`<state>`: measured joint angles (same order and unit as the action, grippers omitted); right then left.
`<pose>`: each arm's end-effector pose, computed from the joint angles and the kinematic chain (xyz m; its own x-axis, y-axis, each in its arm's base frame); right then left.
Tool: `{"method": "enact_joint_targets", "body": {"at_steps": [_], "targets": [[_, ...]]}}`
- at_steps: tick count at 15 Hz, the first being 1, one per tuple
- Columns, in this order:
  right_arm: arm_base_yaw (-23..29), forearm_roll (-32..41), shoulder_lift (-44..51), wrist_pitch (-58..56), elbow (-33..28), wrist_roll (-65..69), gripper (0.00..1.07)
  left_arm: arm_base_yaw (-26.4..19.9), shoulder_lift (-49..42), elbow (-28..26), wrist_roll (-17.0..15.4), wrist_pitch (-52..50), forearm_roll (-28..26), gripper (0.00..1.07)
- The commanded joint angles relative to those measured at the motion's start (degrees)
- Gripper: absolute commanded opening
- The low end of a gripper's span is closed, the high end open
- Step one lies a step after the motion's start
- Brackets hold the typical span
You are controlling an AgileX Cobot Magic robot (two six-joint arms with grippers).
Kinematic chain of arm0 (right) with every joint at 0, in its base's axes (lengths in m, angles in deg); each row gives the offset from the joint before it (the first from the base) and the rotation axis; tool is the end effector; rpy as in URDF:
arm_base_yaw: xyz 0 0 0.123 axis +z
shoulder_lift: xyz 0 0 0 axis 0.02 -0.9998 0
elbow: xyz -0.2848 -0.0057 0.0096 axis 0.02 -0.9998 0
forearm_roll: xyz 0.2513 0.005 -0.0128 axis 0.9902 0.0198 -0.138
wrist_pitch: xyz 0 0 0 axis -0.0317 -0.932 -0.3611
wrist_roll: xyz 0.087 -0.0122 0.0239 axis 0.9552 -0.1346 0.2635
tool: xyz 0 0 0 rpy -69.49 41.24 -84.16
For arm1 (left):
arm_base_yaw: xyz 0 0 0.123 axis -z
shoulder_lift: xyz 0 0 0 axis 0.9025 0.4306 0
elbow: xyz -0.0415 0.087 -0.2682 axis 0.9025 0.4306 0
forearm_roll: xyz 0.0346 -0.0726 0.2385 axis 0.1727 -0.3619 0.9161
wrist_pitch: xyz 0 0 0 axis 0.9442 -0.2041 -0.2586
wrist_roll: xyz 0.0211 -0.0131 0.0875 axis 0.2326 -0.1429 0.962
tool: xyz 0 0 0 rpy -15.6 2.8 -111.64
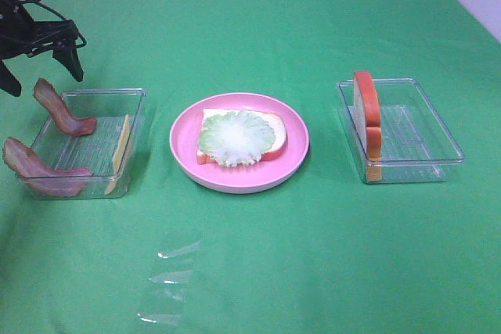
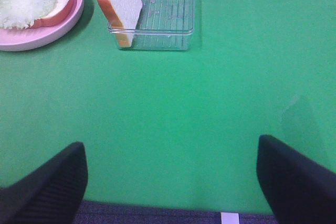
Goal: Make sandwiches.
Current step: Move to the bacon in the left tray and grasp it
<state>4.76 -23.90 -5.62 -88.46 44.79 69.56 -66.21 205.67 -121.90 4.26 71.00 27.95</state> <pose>-0.0024 -0.0039 0.2606 -0.5306 -0.0625 -0.8453 -0.0739 0.9969 -0.0274 0.4729 -0.0022 0.1826 -0.9499 -0.2114 -0.2304 -0.1611 0.9624 -0.2188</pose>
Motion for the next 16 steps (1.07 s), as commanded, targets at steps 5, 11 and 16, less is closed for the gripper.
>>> {"method": "enact_joint_targets", "body": {"at_steps": [5, 11, 16], "targets": [[-0.11, 0.06, 1.66, 0.29, 0.23, -0.11, 0.84, 0.0, 2.23, 0.4, -0.23, -1.15, -0.63, 0.66], [-0.11, 0.06, 1.66, 0.29, 0.23, -0.11, 0.84, 0.52, 2.23, 0.4, -0.11, -0.63, -2.18, 0.0], [-0.11, 0.06, 1.66, 0.29, 0.23, -0.11, 0.84, 2.35, 1.26, 0.29, -0.06, 0.52, -2.69, 0.0]]}}
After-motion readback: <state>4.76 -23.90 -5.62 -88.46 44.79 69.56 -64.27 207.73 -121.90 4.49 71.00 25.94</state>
